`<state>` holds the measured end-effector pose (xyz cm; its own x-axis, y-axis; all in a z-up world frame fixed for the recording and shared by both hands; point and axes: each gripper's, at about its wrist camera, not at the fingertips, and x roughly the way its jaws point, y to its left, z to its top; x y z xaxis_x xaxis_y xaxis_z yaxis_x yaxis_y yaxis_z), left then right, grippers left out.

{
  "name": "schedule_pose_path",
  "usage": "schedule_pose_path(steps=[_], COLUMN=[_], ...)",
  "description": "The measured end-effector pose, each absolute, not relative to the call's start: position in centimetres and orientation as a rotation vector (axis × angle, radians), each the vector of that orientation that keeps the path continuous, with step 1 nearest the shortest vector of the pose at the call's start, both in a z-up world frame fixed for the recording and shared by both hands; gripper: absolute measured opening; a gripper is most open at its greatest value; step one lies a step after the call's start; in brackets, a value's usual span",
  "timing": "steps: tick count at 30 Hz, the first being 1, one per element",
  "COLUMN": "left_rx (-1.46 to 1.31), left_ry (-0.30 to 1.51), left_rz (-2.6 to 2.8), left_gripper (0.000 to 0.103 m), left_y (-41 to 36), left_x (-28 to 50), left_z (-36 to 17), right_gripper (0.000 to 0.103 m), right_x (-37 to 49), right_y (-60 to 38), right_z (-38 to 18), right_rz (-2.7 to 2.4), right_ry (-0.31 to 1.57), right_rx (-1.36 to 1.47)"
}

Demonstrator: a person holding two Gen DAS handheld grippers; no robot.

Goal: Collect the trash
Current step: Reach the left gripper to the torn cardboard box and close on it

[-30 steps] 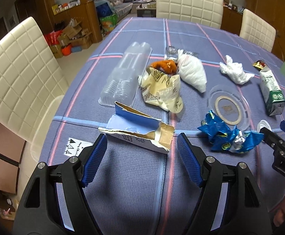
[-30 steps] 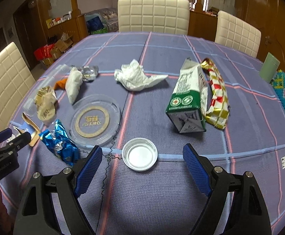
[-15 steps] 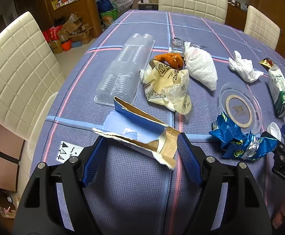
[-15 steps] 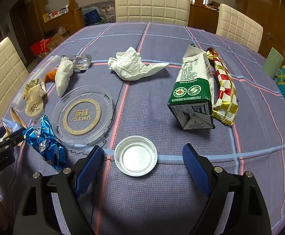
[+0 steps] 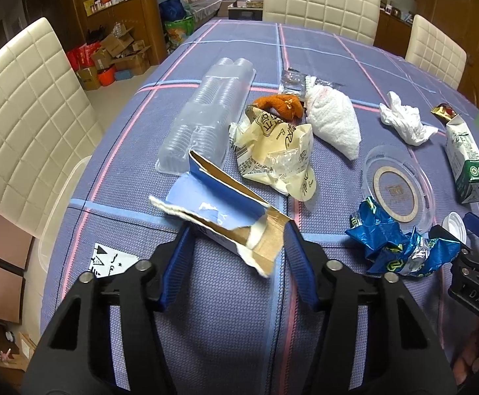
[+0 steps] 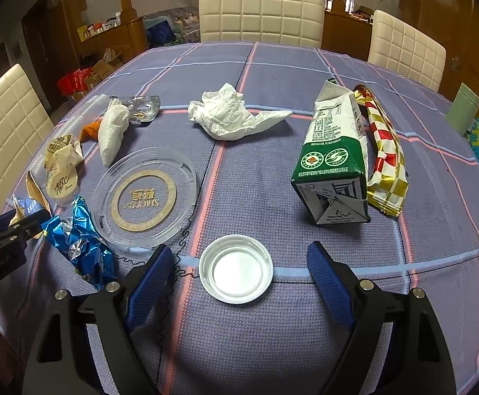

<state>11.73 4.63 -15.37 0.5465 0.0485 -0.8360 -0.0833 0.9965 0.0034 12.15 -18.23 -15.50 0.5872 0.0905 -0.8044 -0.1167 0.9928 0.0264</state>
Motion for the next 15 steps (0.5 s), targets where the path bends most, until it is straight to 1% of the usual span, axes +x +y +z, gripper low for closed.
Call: schedule_pose_path(steps=[2, 6, 10, 15], left_rx=[-0.042, -0.056, -0.064, -0.063], left_ry=[0.987, 0.985, 0.984, 0.989], left_rz=[0.077, 0.079, 0.075, 0.078], left_gripper=[0.043, 0.035, 0.022, 0.016], left_y=[4.65, 4.91, 4.93, 4.97], left_x=[11.65, 11.71, 11.40, 11.29], left_z=[-15.31, -15.20, -15.17, -15.10], right_gripper=[0.080, 0.079, 0.078, 0.070], right_x=[12.15, 12.06, 11.99, 11.50], right_y=[-18.20, -18.13, -17.99, -17.63], right_z=[-15.48, -15.48, -15.44, -15.28], right_rz=[0.124, 0.123, 0.126, 0.133], right_ry=[0.934, 0.934, 0.934, 0.936], right_rx=[-0.032, -0.031, -0.033, -0.035])
